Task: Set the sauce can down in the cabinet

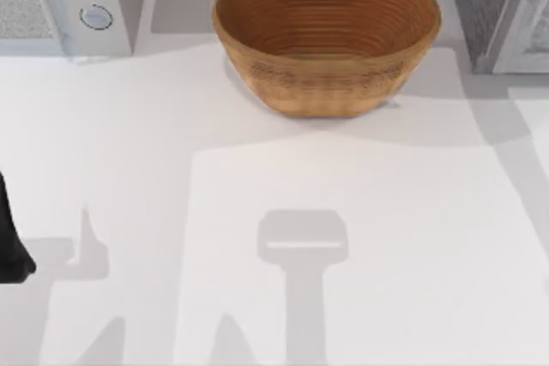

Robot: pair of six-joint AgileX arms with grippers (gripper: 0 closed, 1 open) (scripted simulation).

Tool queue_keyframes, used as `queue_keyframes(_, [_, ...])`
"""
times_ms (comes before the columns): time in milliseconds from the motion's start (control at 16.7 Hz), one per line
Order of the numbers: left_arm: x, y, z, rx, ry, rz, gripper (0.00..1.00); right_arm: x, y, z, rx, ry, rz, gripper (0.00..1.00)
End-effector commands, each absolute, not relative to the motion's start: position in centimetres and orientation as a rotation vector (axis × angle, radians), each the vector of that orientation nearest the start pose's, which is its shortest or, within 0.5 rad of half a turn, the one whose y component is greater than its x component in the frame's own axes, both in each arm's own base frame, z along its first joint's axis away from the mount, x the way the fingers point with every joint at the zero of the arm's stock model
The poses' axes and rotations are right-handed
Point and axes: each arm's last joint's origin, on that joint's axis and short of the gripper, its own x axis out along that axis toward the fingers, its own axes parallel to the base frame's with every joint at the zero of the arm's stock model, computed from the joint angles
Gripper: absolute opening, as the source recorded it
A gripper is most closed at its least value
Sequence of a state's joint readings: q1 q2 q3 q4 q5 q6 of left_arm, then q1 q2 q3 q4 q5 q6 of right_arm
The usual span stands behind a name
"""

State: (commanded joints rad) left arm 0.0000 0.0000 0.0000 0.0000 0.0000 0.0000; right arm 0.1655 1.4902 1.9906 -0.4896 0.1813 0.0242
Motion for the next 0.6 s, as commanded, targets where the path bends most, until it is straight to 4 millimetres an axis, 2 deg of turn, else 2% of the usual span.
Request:
queue_keyframes(360, [10.6,-0.1,16.0,0.000,0.000,0.000,1.00,37.0,4.3,51.7,0.012,0.011,-0.022,0.00])
queue_keyframes(480, [10.6,-0.1,16.0,0.000,0.000,0.000,1.00,38.8,4.4,51.2,0.007,0.009,-0.012,0.00])
queue_keyframes(600, [10.6,-0.1,16.0,0.000,0.000,0.000,1.00,39.6,4.5,51.0,0.003,0.003,-0.001,0.00])
